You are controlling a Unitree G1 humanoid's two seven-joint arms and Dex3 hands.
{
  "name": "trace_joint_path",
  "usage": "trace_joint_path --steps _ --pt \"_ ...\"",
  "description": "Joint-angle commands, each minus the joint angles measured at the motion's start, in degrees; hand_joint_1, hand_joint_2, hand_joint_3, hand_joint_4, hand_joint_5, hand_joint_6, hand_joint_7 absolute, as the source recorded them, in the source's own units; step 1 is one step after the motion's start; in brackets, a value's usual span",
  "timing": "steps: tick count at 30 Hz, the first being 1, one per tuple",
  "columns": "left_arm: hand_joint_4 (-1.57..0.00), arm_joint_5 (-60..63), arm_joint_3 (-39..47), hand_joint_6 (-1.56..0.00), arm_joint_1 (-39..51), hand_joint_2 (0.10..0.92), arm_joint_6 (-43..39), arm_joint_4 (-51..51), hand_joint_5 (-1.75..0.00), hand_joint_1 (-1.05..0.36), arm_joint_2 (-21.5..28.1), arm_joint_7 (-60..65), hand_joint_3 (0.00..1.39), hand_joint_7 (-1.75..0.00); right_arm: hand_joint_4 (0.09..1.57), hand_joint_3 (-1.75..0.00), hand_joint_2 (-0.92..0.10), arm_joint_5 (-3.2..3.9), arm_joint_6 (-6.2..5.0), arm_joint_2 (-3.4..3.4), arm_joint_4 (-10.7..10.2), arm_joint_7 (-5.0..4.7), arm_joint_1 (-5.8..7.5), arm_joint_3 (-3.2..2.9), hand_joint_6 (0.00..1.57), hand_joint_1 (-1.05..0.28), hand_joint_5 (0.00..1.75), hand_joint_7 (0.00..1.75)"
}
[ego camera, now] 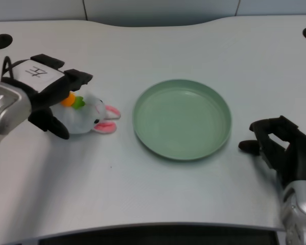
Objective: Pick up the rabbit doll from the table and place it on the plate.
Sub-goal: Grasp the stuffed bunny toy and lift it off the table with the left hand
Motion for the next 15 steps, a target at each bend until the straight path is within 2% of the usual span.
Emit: trace_joint_path --steps 1,4,8,11,15 --pt "0.0 -0.6 -1.6 -0.08 -3.5 0.908 1.2 4.4 0.0 -1.0 -2.1 -1.2 0.01 0.0 0.86 -0.18 -0.92 0.18 0.45 0.35 -0.7 -0.14 0.24 0.01 0.78 -0.75 0.88 1.25" --pt "-0.01 -1.6 -2.6 -0.07 -6.4 0.914 1.5 10.4 0.0 -0.99 -4.5 -0.6 0.01 0.0 0.85 -0.19 -0.92 0.04 -0.04 0.23 -0.7 0.01 0.41 0.12 0.76 -0.74 0.88 1.25" --pt "-0.04 -2.4 -3.6 -0.08 -9.6 0.911 1.2 17.8 -0.02 -0.99 -6.7 2.1 0.0 -0.01 0.86 -0.19 -0.92 0.68 0.21 0.24 -0.6 0.52 0.36 -0.18 0.76 -0.74 0.88 1.25" --pt "-0.05 -1.5 -5.4 -0.07 -12.2 0.919 1.2 23.4 -0.03 -0.99 -7.9 4.2 0.01 0.0 0.85 -0.19 -0.92 0.48 0.62 0.22 -1.0 0.15 0.46 -0.18 0.77 -0.74 0.88 1.26" --pt "-0.04 -0.8 -7.8 -0.07 -14.9 0.914 0.1 30.3 -0.02 -0.98 -8.8 7.5 0.01 0.0 0.86 -0.18 -0.92 0.58 0.29 0.16 -0.5 0.36 0.39 -0.31 0.76 -0.75 0.89 1.26"
